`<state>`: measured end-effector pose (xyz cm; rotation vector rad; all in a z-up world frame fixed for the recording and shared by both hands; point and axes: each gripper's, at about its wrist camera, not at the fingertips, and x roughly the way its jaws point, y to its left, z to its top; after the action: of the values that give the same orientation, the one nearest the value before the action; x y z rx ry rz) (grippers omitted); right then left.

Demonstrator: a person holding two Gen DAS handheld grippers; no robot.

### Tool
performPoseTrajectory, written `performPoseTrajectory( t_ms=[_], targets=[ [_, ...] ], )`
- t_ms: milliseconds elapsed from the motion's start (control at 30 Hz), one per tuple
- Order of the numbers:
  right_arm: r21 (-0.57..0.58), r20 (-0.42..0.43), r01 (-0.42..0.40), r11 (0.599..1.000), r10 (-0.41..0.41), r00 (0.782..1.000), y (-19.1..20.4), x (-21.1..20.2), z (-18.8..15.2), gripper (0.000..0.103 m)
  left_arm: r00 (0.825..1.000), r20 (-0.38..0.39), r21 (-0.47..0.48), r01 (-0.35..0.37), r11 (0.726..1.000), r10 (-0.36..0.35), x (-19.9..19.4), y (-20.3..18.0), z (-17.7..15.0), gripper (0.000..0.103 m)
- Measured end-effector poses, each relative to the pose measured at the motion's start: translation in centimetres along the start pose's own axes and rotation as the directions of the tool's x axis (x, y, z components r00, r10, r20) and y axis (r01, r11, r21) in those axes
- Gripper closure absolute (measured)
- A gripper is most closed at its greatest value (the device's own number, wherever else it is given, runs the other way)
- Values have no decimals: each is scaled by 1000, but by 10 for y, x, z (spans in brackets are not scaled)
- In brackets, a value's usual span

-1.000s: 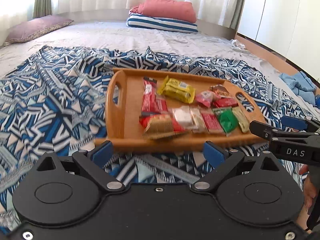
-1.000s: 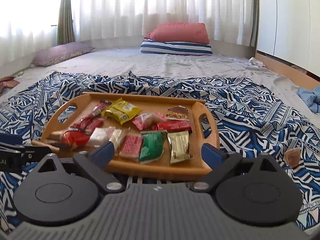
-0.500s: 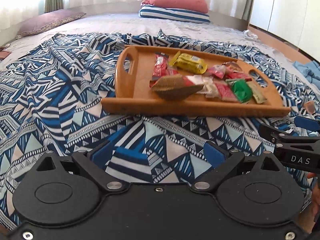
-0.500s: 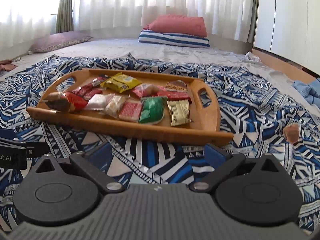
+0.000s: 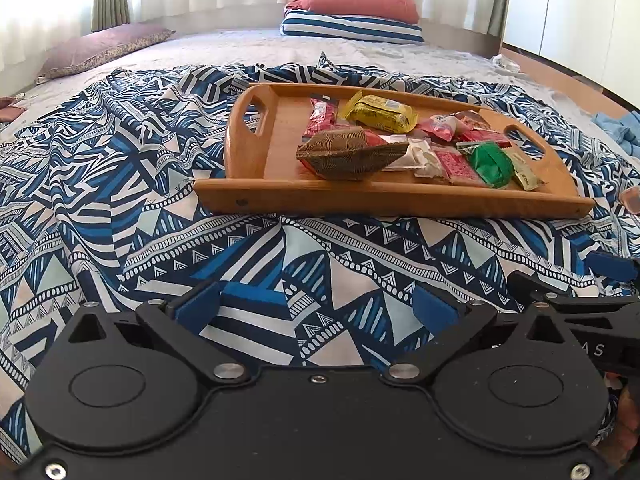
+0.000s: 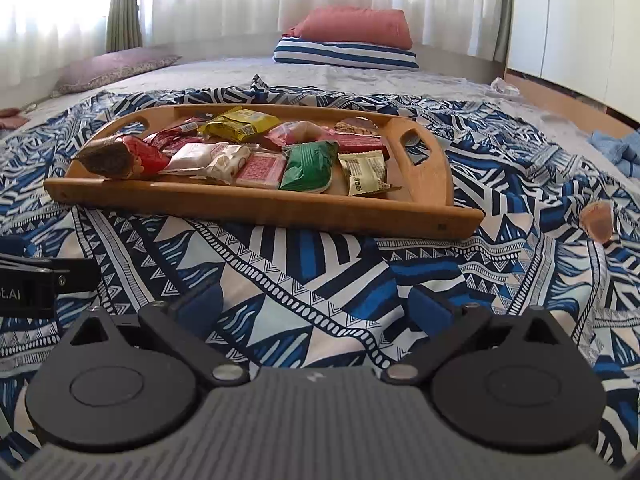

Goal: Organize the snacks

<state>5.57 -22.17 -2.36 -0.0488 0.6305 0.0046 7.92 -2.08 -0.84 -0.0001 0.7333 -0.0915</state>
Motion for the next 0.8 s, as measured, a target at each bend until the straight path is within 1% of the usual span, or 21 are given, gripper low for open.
performPoseTrajectory(
  t_ms=[67, 167, 400, 800],
  targets=[
    [-13, 1, 6, 1000, -6, 1000, 2, 1, 0, 0, 1000, -4, 11, -13, 1000, 13, 2, -3, -1, 0],
    [0, 3, -5, 1000, 5, 1000, 0, 3, -1, 0, 1000, -1, 9, -28, 1000, 28, 3, -5, -1, 0],
    [-5, 4, -11, 1000, 11, 1000, 0, 4, -1, 0, 999, 15, -1, -39, 999, 39, 4, -6, -4, 0],
    [-11, -8, -3, 1000, 3, 1000, 2, 5, 1, 0, 999, 3, 0, -41, 999, 41, 4, -6, -2, 0]
  ],
)
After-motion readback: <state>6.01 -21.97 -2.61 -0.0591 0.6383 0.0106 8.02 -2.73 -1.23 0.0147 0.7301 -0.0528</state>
